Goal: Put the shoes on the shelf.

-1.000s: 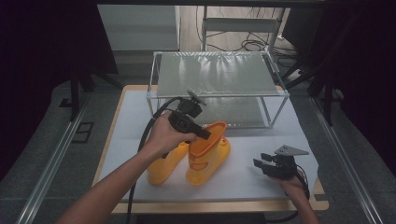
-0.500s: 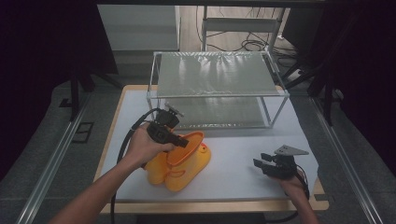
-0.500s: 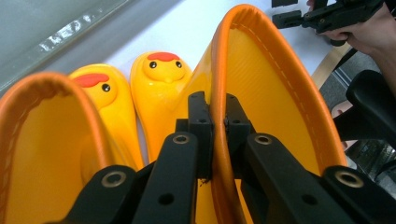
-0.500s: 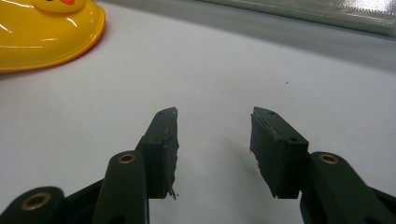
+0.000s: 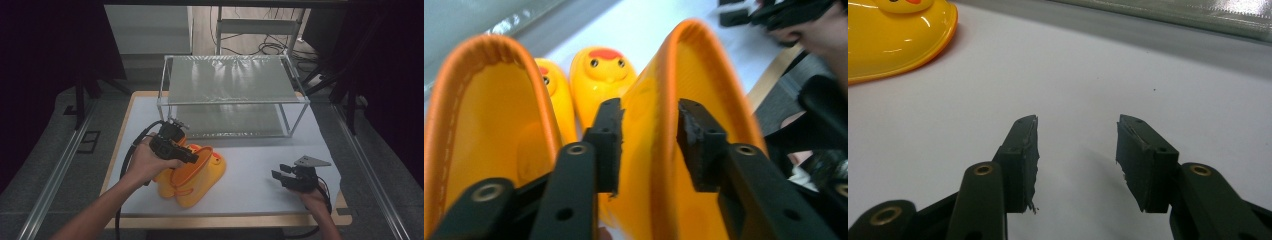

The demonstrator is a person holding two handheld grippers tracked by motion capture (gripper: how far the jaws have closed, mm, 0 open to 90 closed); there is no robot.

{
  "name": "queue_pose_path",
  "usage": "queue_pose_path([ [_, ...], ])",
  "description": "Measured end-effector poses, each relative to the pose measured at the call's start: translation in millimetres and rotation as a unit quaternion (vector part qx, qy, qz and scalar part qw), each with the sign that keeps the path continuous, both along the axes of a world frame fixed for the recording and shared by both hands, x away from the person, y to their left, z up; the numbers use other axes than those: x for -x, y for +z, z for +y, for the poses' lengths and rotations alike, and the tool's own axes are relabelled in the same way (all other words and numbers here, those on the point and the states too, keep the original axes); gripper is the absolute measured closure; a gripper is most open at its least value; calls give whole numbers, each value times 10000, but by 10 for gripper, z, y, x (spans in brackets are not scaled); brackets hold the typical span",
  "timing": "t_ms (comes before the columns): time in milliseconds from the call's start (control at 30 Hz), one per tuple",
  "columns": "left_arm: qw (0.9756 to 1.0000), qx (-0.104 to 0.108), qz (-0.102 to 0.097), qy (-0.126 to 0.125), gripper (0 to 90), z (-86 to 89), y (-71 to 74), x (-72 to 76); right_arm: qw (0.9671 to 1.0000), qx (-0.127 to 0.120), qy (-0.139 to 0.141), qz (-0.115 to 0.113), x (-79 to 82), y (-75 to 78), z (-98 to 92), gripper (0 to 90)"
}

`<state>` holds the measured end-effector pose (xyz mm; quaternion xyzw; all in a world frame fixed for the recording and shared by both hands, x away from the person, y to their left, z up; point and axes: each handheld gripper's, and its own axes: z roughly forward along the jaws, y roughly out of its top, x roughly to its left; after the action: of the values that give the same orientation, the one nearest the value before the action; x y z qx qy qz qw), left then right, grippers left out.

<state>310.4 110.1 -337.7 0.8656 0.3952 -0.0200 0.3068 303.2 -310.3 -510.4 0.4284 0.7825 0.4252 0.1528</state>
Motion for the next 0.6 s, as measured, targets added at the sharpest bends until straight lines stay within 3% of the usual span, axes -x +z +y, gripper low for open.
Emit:
queue_pose_path([
  [233,9990,375,-204,126,543,149,227,35,10000,-3,-2,6,0,0,-5,512],
  [600,9987,403,-42,294,444,364,233,55,10000,22,22,36,-5,-16,10,511],
])
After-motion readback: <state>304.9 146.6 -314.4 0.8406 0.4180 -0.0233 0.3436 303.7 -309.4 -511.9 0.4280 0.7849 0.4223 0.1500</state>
